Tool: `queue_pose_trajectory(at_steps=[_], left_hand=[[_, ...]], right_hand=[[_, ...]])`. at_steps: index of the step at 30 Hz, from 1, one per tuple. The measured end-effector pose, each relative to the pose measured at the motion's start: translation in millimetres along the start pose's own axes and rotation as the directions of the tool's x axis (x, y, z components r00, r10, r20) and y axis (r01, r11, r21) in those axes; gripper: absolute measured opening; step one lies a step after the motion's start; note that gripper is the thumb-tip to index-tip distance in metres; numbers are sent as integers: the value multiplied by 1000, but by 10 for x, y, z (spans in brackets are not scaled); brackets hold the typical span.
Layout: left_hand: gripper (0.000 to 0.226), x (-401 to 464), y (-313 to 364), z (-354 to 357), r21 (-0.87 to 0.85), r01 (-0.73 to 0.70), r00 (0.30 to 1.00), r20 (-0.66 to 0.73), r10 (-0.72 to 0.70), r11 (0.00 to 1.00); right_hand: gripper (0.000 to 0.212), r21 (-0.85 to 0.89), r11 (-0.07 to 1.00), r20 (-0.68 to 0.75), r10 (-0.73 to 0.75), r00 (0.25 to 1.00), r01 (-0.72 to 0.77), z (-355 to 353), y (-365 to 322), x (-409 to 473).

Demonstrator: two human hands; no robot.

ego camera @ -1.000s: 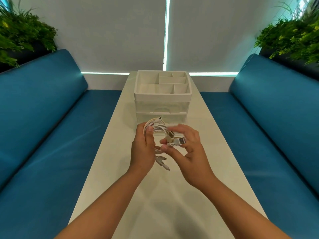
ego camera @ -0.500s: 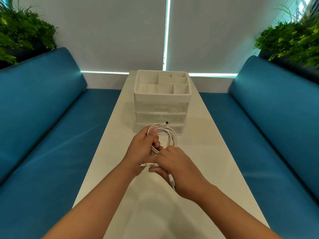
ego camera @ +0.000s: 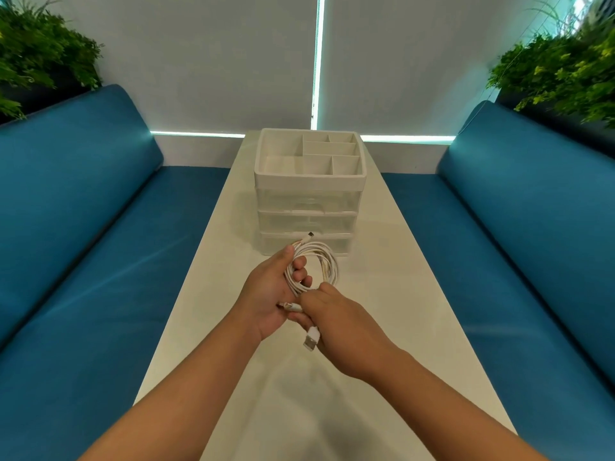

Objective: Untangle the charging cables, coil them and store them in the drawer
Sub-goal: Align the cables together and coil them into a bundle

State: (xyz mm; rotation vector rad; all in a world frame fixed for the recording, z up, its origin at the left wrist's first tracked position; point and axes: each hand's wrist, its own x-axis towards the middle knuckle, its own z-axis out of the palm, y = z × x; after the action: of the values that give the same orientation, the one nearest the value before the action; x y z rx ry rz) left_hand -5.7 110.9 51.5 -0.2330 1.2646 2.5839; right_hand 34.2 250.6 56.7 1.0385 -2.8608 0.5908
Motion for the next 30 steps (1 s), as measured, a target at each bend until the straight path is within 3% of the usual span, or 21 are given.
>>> queue_pose_trajectory(at_steps=[5, 6, 9, 12, 14, 17, 20, 22, 24, 25, 27, 30], left_hand=[[20, 29, -22, -63, -107, -8, 999, 38, 12, 994], [20, 26, -8, -79, -110, -4, 998, 56, 10, 994], [22, 12, 32, -129, -108, -9, 995, 99, 19, 994], [23, 9, 58, -153, -105, -33, 991, 125, 46, 994], [22, 10, 74, -155, -69, -62, 990, 120, 70, 996], [19, 2, 120, -161, -29, -130, 987, 95, 132, 991], [25, -10, 159, -177, 3, -169, 981, 98, 168, 986], [33, -31, 157, -130, -3, -175, 975, 138, 174, 985], [35, -61, 133, -48, -23, -169, 966, 193, 170, 985], [35, -70, 119, -16, -42, -163, 961, 219, 168, 986], [35, -79, 110, 3, -68, -157, 953, 251, 169, 985], [38, -102, 103, -57, -39, -143, 956, 255, 148, 989]], right_hand=[[18, 99, 995, -32, -27, 999, 30, -22, 39, -11], [22, 125, 991, -36, -43, 998, 47, -29, 68, -23], [63, 202, 975, 16, -95, 995, 90, -58, 137, -84], [77, 292, 942, -8, -170, 985, 165, -101, 140, -134], [83, 384, 913, 14, -151, 988, 134, -152, 124, -159], [60, 546, 838, 47, -44, 998, 12, -254, 138, -144], [24, 634, 773, -211, 189, 959, -13, -349, 179, -37], [32, 646, 758, -331, 379, 864, -85, -373, 204, 88], [68, 702, 669, -155, 475, 866, -242, -340, 218, 225], [76, 742, 609, -48, 465, 884, -280, -302, 222, 272], [63, 801, 542, 19, 401, 916, -254, -190, 273, 344], [30, 747, 620, -40, 403, 914, -240, -194, 349, 351]])
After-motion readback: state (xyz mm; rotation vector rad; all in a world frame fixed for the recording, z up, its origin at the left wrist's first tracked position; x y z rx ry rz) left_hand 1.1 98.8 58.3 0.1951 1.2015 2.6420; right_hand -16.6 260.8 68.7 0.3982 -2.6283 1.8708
